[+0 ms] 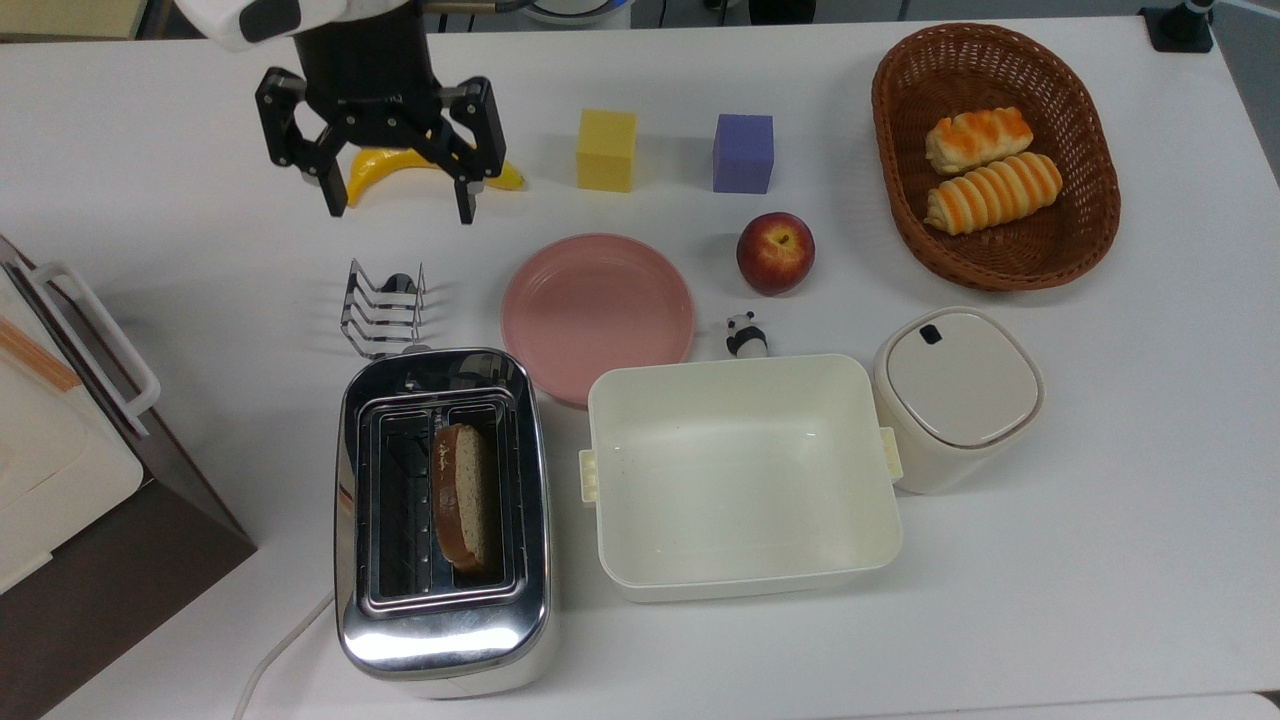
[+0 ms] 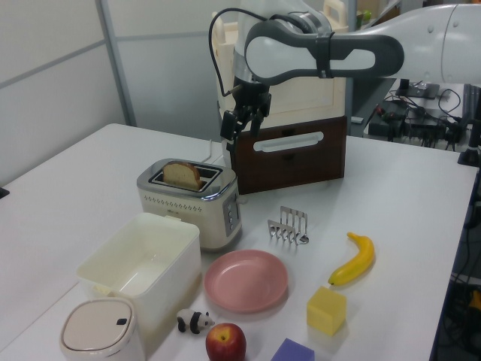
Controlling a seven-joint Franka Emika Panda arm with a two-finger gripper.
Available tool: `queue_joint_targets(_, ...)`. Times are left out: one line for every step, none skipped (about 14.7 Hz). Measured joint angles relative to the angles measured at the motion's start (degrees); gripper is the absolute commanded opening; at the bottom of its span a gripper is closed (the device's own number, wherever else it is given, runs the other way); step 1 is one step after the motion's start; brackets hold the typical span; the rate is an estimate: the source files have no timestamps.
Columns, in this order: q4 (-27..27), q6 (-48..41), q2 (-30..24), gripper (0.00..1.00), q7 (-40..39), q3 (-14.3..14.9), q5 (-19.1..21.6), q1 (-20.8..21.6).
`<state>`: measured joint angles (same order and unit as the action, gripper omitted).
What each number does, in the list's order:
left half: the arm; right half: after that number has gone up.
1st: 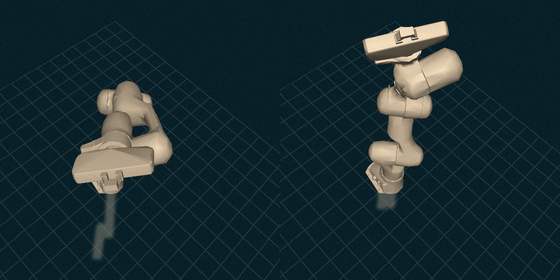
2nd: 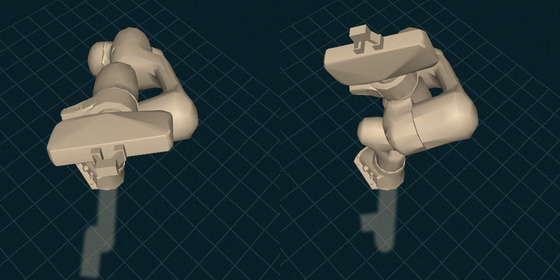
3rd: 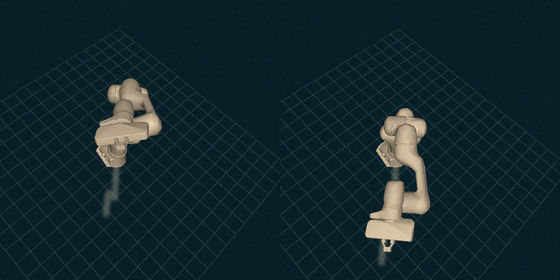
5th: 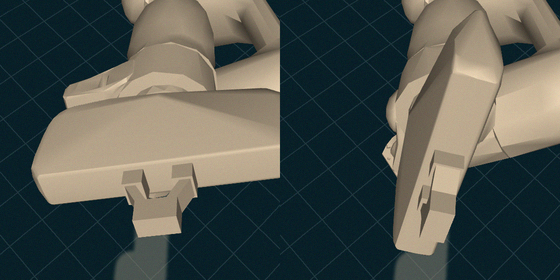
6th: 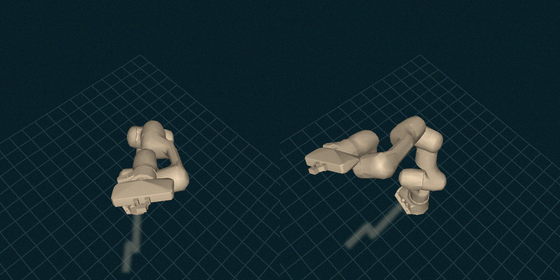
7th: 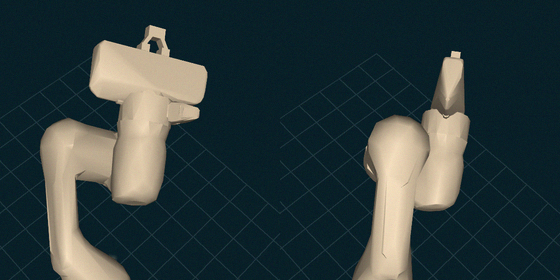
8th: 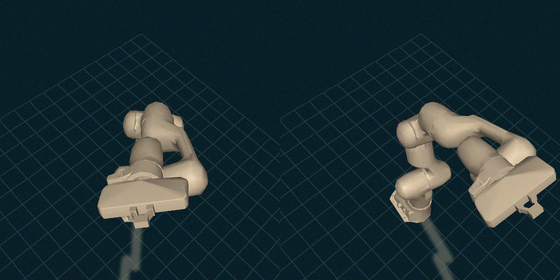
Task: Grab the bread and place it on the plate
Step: 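Move the open gripper over the toaster slot holding the bread slice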
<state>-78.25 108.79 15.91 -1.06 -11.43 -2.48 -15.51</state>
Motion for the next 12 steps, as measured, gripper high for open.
queue_joint_targets(0.3, 1.4, 0.9, 0.97, 0.0, 0.0, -0.1, 0.0)
queue_joint_targets(0.5, 2.5, 1.6, 0.97, 0.0, 0.0, -0.3, 0.0)
queue_joint_targets(0.7, 3.4, 2.4, 0.96, -0.1, -0.1, -0.4, 0.0)
queue_joint_targets(1.0, 4.1, 3.3, 0.96, -0.1, -0.2, -0.5, 0.1)
queue_joint_targets(1.8, 4.7, 4.8, 0.96, -0.1, -0.2, -0.7, 0.3)
queue_joint_targets(2.4, 4.7, 5.7, 0.96, -0.1, -0.3, -0.9, 0.5)
queue_joint_targets(3.2, 4.8, 7.0, 0.96, -0.1, -0.3, -1.6, 1.3)
queue_joint_targets(3.6, 5.3, 8.0, 0.96, -0.1, -0.3, -2.2, 2.1)
queue_joint_targets(4.0, 5.6, 8.6, 0.96, -0.1, -0.4, -2.5, 3.0)
queue_joint_targets(4.1, 5.7, 8.9, 0.95, -0.1, -0.4, -2.6, 3.4)
queue_joint_targets(4.2, 6.0, 9.0, 0.95, -0.1, -0.4, -2.6, 3.7)
queue_joint_targets(4.2, 6.6, 9.1, 0.95, -0.1, -0.4, -2.6, 3.9)
